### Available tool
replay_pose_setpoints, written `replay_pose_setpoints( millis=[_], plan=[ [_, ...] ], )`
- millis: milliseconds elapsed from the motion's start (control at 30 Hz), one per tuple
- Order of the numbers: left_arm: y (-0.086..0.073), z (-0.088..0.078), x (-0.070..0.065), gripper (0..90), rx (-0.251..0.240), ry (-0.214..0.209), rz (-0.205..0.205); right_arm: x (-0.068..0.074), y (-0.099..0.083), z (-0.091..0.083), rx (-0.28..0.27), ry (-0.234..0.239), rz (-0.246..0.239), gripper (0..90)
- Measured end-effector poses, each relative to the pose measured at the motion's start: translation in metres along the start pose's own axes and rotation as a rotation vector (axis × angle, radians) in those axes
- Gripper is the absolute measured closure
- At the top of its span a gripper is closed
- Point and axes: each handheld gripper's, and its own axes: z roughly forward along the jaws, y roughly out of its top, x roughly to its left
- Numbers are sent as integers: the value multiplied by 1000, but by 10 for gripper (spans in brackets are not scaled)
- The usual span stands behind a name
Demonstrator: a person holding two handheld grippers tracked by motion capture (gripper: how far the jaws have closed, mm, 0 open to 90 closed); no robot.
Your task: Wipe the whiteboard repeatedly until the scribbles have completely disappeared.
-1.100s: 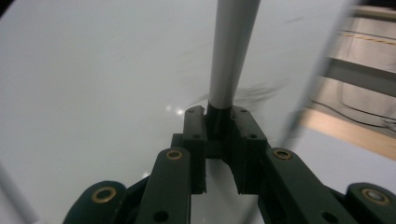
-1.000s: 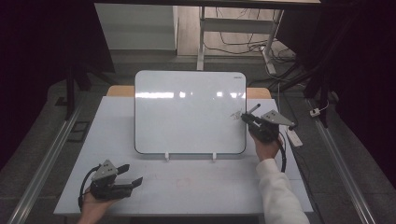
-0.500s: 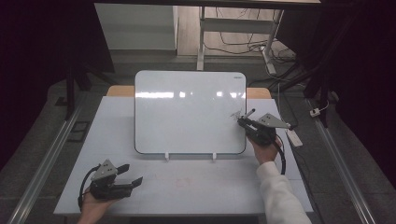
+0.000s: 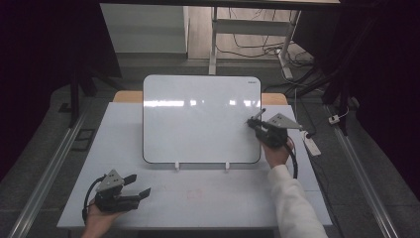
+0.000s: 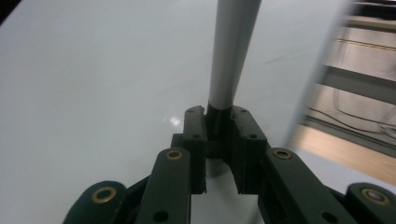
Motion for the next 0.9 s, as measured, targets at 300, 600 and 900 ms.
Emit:
replay_pose_setpoints(
  millis=[300, 600, 900],
  plan=[
    [0, 1, 0, 254, 2, -4, 3, 3, -1, -4, 36, 19, -55, 778],
    [1, 2, -1, 254, 5, -4, 3, 16, -10, -7, 66, 59, -104, 777],
    [1, 2, -1, 254, 2, -4, 6, 13, -14, -9, 33, 49, -38, 777]
  ],
)
